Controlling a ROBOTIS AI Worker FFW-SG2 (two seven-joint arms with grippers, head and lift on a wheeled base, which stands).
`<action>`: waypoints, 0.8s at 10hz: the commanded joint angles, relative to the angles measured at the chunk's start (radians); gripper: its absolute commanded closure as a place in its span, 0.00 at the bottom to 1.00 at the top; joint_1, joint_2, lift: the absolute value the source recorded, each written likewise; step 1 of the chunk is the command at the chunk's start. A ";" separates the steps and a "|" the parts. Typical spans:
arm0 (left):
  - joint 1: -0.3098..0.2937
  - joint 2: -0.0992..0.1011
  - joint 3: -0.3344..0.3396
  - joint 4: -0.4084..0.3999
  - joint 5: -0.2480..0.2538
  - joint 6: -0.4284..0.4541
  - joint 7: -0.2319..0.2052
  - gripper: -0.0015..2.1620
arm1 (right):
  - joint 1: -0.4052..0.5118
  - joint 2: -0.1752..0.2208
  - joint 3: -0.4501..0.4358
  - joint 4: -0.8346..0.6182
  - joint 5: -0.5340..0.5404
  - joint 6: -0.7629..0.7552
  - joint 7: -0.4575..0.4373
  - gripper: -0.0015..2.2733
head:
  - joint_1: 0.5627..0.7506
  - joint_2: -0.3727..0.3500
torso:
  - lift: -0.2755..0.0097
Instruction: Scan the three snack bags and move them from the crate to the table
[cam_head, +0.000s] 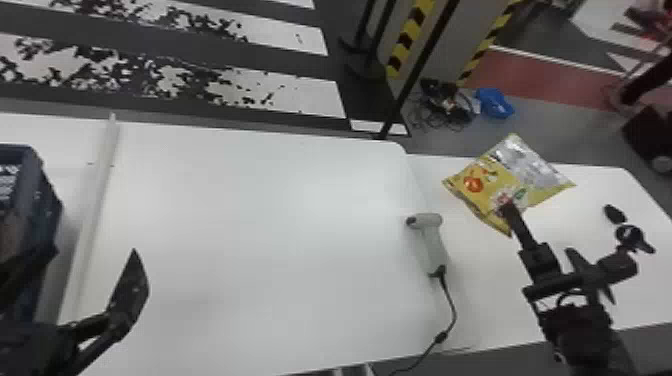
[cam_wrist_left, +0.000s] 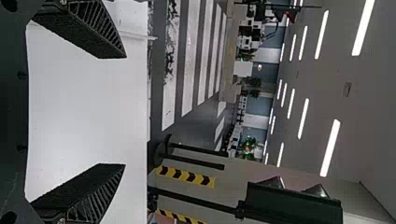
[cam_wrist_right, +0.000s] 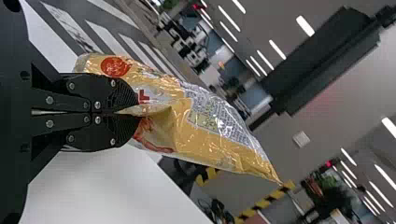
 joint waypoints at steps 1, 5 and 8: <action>0.001 0.000 -0.002 0.000 0.000 -0.005 -0.002 0.02 | 0.017 -0.001 -0.005 0.037 -0.033 -0.026 -0.128 0.99 | 0.70 0.03 | 0.75; 0.007 0.003 -0.009 -0.003 -0.002 -0.026 -0.010 0.02 | -0.011 -0.009 0.044 0.194 0.059 -0.051 -0.366 0.99 | 0.70 0.03 | 0.75; 0.007 0.003 -0.015 -0.002 -0.003 -0.026 -0.008 0.02 | -0.014 -0.010 0.084 0.180 0.124 -0.029 -0.352 0.00 | 0.70 0.03 | 0.75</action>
